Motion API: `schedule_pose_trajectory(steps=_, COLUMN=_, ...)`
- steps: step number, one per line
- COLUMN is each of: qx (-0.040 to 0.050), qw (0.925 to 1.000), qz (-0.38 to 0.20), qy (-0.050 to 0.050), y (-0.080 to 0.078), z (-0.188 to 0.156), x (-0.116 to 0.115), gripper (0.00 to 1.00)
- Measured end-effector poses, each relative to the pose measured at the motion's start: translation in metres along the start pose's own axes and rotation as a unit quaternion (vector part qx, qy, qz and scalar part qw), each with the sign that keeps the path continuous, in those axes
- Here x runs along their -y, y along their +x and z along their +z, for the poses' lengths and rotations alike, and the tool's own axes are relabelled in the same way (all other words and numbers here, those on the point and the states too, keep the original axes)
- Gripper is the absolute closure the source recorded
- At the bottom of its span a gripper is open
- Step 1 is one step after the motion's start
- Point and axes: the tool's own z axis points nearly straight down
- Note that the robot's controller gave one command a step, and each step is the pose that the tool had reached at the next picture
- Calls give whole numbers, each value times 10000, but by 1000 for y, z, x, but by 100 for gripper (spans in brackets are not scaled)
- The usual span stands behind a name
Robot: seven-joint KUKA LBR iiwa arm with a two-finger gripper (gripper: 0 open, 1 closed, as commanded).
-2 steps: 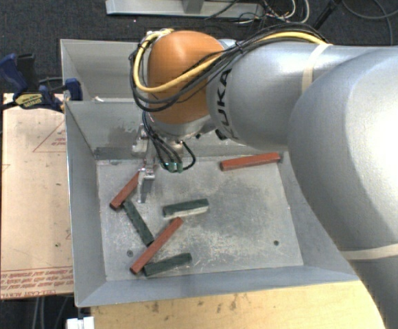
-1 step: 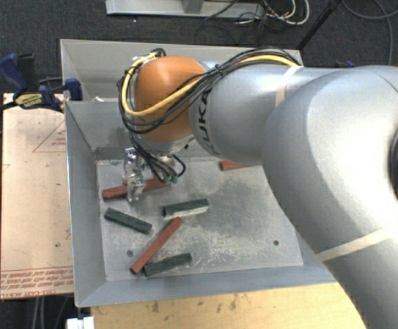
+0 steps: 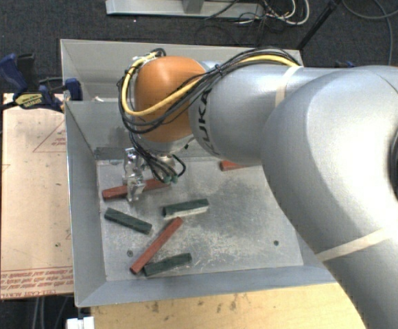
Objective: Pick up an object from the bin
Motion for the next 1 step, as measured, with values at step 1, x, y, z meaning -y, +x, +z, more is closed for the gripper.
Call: schedule_pose_trajectory(steps=1, qx=-86, qw=9999, qz=102, qy=8, y=2, z=-143, x=3, gripper=100)
